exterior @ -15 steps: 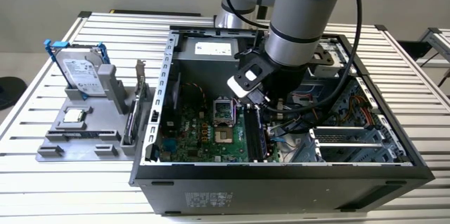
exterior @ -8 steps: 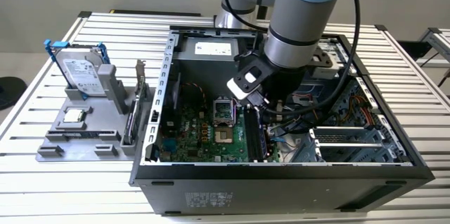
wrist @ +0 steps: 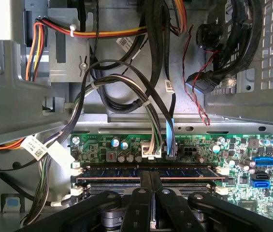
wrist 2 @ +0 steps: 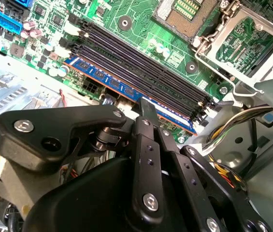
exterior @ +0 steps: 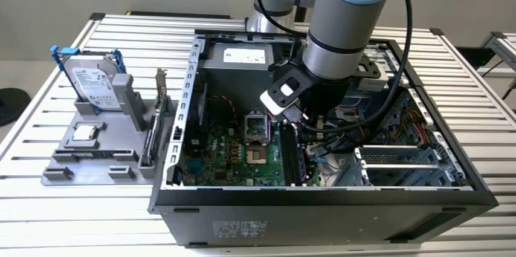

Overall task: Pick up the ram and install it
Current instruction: 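Press down the ram until it locks into place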

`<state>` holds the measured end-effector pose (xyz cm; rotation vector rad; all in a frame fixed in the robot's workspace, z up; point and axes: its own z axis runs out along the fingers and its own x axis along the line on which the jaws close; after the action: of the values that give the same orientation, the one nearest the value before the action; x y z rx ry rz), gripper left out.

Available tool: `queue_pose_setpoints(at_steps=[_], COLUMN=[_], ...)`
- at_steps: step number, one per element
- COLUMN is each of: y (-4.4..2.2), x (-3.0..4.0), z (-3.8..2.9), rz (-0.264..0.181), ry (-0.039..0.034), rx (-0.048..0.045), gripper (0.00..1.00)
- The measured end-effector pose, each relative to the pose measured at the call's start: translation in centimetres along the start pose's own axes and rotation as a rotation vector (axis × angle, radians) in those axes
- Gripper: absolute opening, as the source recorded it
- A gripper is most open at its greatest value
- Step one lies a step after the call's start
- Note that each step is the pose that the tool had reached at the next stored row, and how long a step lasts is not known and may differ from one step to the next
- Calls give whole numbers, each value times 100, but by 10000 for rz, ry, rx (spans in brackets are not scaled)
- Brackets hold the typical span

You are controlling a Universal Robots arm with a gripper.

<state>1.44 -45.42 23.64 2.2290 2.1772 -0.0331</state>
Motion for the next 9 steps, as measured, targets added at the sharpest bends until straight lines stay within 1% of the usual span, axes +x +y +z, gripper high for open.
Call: queue_pose_setpoints(at_steps=[3, 9], y=[0, 0], x=[0, 1], z=[2, 30], rz=[0, 0], ry=[1, 1], rx=[1, 1], gripper=[0, 0])
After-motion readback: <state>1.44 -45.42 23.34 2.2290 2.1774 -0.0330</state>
